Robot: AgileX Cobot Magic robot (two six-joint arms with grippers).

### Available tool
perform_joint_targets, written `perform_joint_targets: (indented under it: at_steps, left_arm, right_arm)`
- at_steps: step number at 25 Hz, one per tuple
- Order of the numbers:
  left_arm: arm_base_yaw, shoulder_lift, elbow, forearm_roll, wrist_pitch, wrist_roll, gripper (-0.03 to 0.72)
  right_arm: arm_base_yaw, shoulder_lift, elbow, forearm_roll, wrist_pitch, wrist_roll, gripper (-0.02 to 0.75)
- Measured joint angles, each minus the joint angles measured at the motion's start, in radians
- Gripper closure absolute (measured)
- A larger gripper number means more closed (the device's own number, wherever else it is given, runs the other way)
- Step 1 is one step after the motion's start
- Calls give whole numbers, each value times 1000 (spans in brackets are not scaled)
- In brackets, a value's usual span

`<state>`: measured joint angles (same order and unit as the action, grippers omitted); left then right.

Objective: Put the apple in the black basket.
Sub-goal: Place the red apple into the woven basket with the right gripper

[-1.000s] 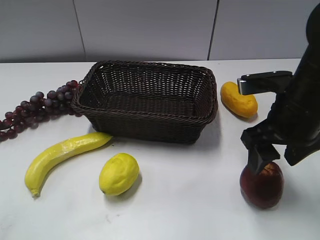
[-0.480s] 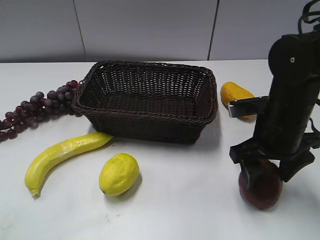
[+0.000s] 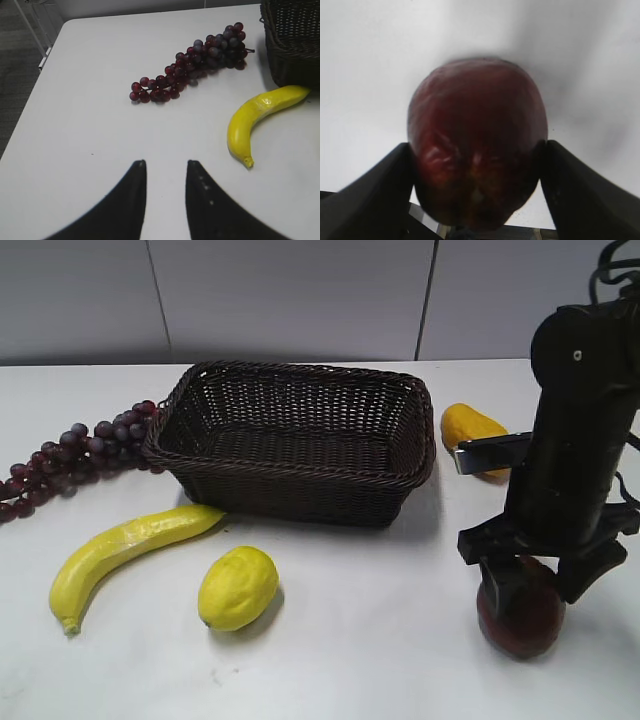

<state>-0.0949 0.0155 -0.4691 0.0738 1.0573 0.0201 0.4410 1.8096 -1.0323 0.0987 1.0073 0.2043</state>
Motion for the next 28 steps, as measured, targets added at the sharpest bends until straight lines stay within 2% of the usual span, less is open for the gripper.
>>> perform_joint_targets:
  at_steps: [7,16,23,28]
  left_arm:
    - [0,0,0,0,0,0,487]
    - [0,0,0,0,0,0,487]
    - [0,0,0,0,0,0,487]
    - [0,0,0,0,0,0,487]
  right_arm:
    - [0,-47,-196,-23,183,-30,172]
    - [0,-18,-663,45,198,-121,174]
    - [10,174,-962,116,206,-153,174]
    - [77,362,-1128,121,207,-160,174]
